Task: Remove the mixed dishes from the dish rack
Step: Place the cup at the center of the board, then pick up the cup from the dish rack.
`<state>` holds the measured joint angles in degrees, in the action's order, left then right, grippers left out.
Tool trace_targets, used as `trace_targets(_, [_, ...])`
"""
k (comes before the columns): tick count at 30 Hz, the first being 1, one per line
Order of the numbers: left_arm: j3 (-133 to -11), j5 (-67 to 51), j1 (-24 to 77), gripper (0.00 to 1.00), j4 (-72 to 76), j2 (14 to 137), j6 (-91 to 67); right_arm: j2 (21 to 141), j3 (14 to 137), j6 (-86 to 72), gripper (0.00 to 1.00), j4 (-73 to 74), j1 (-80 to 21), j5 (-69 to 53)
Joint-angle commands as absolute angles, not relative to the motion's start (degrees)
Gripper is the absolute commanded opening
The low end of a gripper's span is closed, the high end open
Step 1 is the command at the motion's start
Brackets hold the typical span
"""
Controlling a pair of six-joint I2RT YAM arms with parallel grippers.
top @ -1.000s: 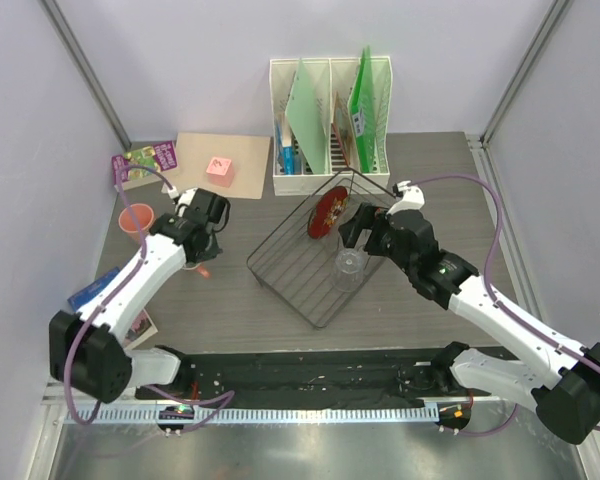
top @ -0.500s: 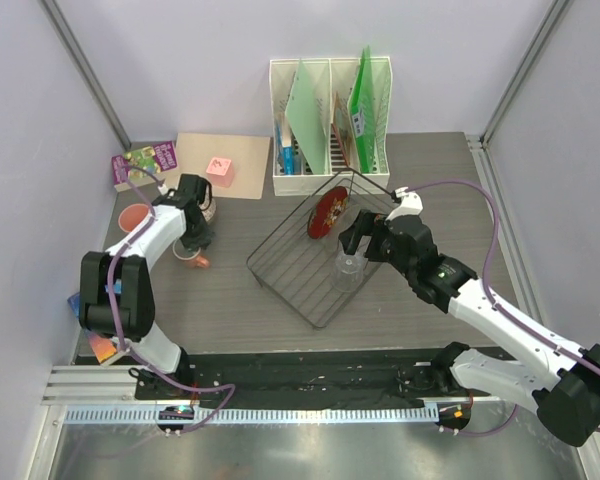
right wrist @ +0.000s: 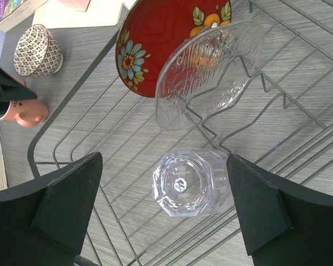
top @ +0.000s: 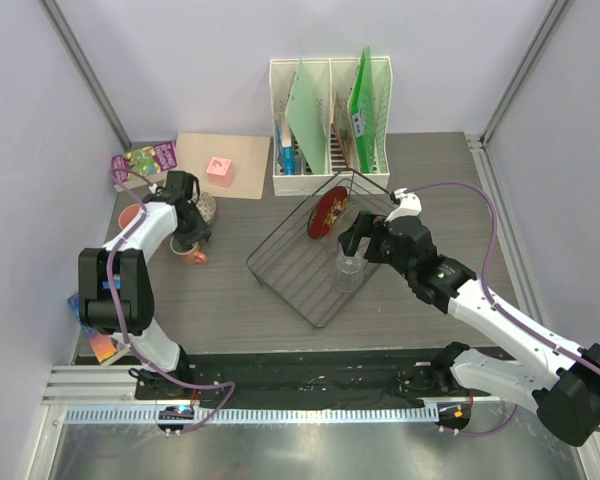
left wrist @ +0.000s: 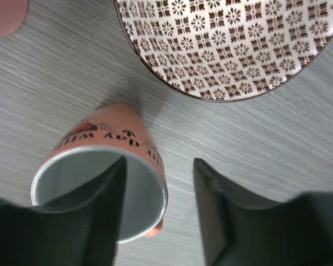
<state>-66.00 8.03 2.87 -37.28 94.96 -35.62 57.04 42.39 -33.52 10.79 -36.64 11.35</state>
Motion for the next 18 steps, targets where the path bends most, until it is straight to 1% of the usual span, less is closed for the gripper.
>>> trace_targets(1, [-66.18, 7.82, 2.55, 0.60, -37.44, 89.48, -36.39, 57.39, 42.28, -32.61, 0.99, 8.53, -36.83, 11.69])
trace_targets(3, [-66.27, 8.00, 2.64, 0.68, -38.14, 87.55, -36.74, 57.83, 42.54, -32.43, 0.99, 8.53, -36.83, 11.69])
trace_targets(6, [-66.01, 8.79, 2.99, 0.73, -39.28, 84.39, -37.53, 58.27, 43.15, -32.17, 0.99, 8.79, -36.83, 11.95])
trace_targets(13, [-67.93, 11.51, 5.62, 0.80, -42.45, 74.03, -37.97, 58.53, 43.68, -30.76, 0.99, 10.37, -36.91, 13.36])
trace_targets(16, [-70.83, 14.49, 10.44, 0.82, -44.47, 71.38, -37.44, 59.58, 44.12, -29.01, 0.99, 11.07, -36.83, 12.58])
trace_targets(18, [-71.45, 15.99, 15.89, 0.82, -44.30, 68.48, -37.44, 60.73, 45.25, -27.00, 0.98, 12.30, -36.91, 11.34])
